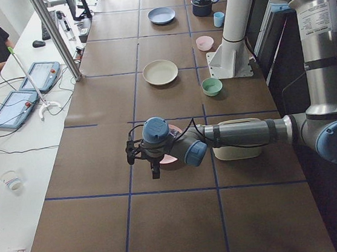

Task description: Stack three plates with pink and blue

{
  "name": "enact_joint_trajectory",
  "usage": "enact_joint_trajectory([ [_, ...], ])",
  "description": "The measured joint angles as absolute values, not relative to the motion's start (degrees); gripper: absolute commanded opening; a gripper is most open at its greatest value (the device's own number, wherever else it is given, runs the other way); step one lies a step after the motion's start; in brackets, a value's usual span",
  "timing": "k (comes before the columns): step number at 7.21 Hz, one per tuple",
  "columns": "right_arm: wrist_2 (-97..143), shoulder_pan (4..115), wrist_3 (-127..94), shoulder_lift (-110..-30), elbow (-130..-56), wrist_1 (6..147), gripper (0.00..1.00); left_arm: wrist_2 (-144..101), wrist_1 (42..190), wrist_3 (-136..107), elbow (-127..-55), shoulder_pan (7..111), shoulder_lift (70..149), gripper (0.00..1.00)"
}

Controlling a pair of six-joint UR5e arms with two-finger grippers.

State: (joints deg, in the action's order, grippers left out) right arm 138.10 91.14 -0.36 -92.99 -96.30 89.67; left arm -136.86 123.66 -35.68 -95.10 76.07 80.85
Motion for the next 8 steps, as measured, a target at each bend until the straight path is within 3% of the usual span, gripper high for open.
enact_joint_trajectory([
  [6, 138.26, 91.14, -0.35, -93.0, -96.54, 89.65, 1.0, -123.58, 139.16, -57.34, -90.14, 57.18, 80.51, 0.98],
  [7, 138.3, 91.14, -0.35, -93.04, -96.66, 89.67, 1.0, -123.17, 140.03, -58.12, -89.44, 56.43, 80.62, 0.84],
  [8, 138.33, 91.14, -0.35, -93.06, -96.72, 89.68, 1.0, -123.03, 140.38, -58.42, -89.16, 56.13, 80.65, 0.6],
])
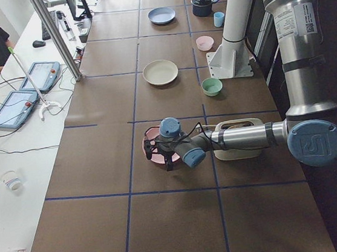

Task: Stack three plates with pink and blue
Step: 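Lower the left gripper to the rim of the pink plate and grasp it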

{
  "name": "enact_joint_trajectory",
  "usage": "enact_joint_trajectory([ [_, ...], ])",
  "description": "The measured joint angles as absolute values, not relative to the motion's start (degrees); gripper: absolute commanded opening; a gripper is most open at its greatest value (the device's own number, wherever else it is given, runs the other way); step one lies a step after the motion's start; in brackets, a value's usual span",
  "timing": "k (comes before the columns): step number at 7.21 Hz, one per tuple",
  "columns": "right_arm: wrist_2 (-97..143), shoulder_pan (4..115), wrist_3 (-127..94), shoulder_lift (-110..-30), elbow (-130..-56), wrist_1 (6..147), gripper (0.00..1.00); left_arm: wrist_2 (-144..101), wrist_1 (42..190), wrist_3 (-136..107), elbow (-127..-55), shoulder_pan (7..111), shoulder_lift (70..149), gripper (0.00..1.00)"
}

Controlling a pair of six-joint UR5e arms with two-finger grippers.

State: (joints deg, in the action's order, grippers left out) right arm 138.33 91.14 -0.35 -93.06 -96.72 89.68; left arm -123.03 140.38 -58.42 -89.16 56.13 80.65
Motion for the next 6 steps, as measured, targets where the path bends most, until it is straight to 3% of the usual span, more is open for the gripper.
enact_joint_trajectory([
  [2, 138.3, 91.14, -0.35, -92.97, -96.82, 89.67, 1.0, -123.02, 140.52, -58.52, -88.91, 56.02, 80.63, 0.13],
  [4, 138.28, 91.14, -0.37, -92.85, -97.04, 89.69, 1.0, -123.37, 140.3, -58.37, -88.78, 55.99, 80.41, 0.0],
  [6, 138.33, 91.14, -0.55, -92.76, -97.19, 89.67, 1.0, -125.67, 139.81, -58.21, -89.0, 56.47, 80.11, 0.0],
])
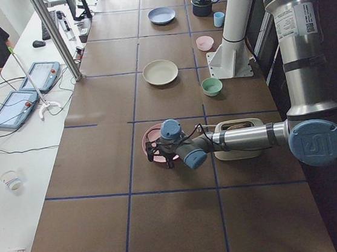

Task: Stack three plates with pink and blue
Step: 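Lower the left gripper to the rim of the pink plate and grasp it, then lift the pink plate with the left gripper and carry it over the cream plate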

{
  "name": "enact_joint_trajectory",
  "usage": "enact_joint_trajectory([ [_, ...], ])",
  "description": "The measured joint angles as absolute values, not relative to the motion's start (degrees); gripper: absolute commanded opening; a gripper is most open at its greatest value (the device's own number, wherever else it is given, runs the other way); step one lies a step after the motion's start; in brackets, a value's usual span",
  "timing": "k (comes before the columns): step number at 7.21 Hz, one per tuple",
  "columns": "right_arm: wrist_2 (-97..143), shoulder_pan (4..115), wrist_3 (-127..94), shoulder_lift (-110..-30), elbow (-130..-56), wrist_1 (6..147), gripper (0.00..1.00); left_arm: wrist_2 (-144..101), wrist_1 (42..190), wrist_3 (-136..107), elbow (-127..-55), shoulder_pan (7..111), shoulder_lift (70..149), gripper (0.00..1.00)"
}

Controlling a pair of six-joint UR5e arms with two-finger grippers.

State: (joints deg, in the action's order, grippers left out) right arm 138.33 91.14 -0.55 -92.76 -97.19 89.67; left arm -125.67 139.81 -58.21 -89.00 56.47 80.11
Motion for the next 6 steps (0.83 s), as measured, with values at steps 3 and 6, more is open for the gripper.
enact_joint_trajectory([
  [3, 138.56, 91.12, -0.5, -92.4, -97.74, 89.73, 1.0, -138.15, 137.68, -58.05, -89.33, 64.55, 80.59, 0.0],
  [6, 138.51, 91.08, -0.87, -92.17, -97.58, 89.76, 1.0, -144.79, 127.8, -58.52, -94.5, 69.63, 85.35, 0.0],
])
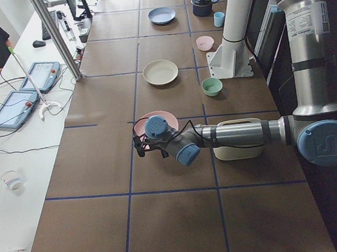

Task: Stack three plates with pink and blue
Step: 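Lift the pink plate with the left gripper and carry it over the cream plate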

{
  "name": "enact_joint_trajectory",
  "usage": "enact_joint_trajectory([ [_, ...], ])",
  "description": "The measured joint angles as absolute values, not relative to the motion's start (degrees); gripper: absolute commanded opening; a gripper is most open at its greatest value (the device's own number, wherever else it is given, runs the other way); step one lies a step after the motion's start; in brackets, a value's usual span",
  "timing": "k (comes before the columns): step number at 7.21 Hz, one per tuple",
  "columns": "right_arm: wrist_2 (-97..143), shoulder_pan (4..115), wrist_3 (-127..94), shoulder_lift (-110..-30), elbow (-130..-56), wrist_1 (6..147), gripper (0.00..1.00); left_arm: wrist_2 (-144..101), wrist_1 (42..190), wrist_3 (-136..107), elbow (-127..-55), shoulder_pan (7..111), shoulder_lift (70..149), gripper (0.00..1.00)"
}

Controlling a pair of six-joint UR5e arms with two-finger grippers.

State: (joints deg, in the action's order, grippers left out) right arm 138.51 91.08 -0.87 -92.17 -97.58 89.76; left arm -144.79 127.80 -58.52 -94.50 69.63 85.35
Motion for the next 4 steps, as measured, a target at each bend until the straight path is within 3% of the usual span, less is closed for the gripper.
enact_joint_trajectory([
  [4, 138.92, 90.94, -4.57, -91.05, -97.31, 89.74, 1.0, -138.3, 117.65, -74.24, -103.58, 61.76, 97.04, 0.0],
])
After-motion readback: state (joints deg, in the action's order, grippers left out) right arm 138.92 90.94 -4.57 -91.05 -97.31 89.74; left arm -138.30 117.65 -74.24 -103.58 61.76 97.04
